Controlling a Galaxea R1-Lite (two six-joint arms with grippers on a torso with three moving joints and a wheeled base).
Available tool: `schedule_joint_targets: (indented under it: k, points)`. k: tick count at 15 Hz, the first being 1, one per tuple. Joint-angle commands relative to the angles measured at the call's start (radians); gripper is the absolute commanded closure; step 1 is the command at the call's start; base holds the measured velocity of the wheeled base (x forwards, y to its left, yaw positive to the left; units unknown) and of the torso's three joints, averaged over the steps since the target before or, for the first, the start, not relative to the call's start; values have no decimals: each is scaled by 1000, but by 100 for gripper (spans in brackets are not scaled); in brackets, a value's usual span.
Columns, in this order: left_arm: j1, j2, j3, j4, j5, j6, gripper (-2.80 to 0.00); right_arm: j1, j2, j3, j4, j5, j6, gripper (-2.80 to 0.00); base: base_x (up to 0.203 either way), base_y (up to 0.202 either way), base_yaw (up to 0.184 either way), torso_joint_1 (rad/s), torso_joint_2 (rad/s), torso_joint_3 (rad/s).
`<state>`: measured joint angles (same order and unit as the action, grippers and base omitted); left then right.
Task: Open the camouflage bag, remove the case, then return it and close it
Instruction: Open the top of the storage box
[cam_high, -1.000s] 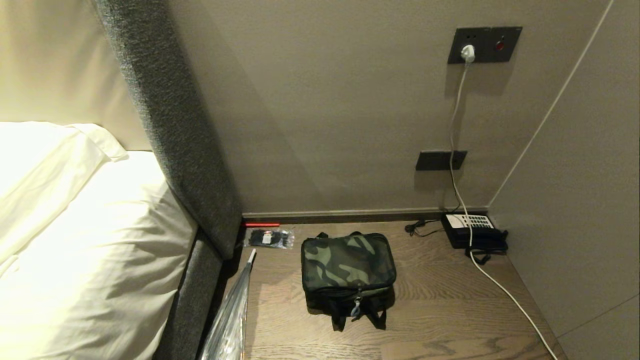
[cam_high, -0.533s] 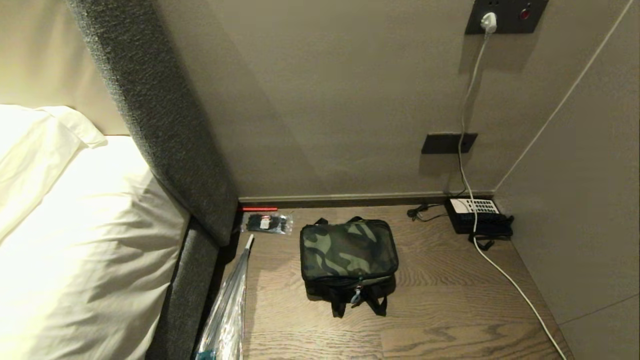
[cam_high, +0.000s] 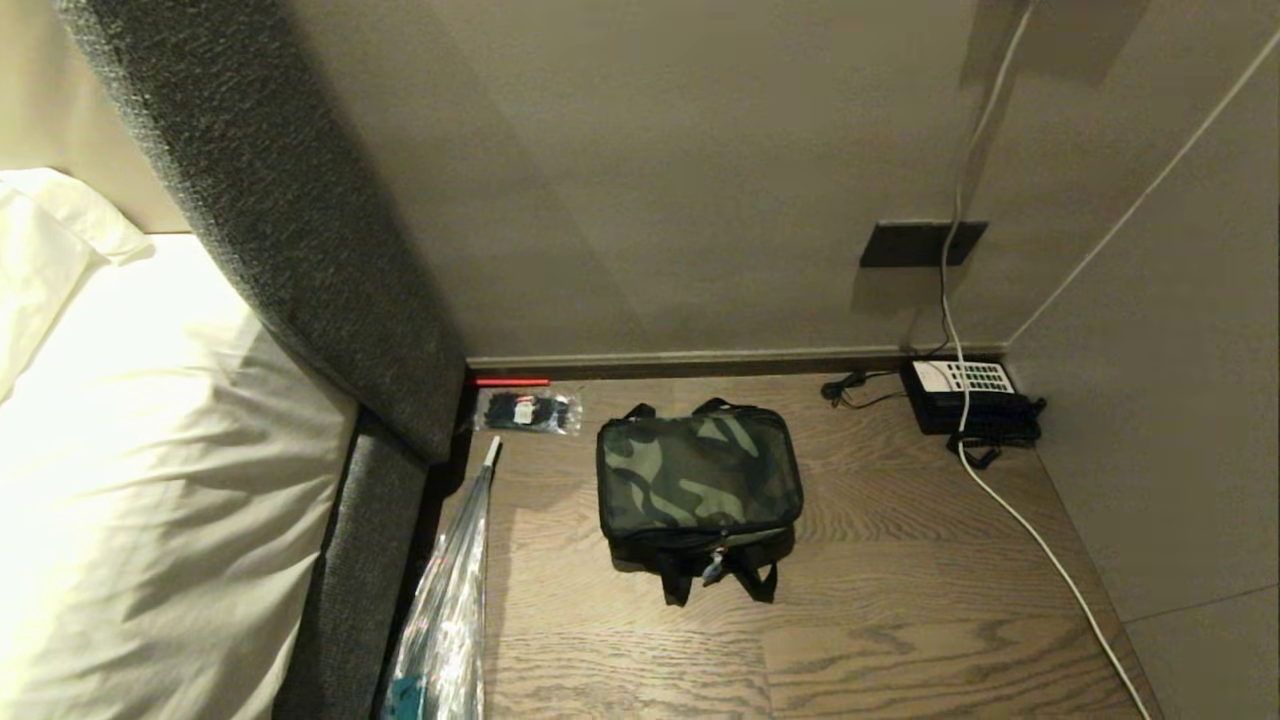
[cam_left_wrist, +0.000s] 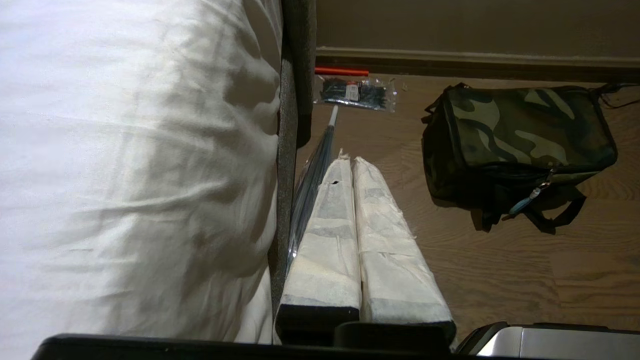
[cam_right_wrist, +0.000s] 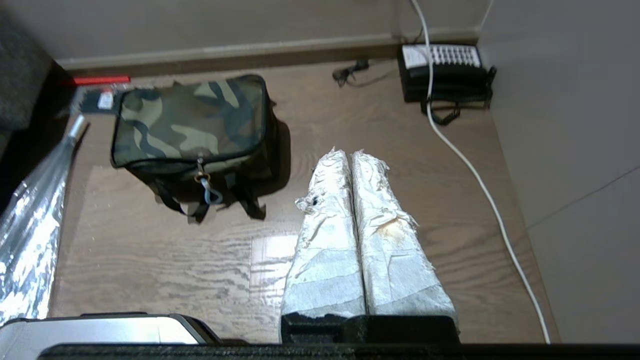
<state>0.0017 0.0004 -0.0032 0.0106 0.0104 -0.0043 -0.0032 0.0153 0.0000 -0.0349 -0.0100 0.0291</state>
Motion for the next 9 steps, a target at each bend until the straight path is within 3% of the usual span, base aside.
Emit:
schedule_joint_targets:
  k: [1, 9]
  points:
    - [0, -2, 0, 0, 0, 0, 0, 0, 0, 14, 0, 1, 0, 0, 0, 0, 0, 4, 0, -197]
    - [0, -2, 0, 2, 0, 1, 0, 0, 0, 14, 0, 1, 0, 0, 0, 0, 0, 2, 3, -200]
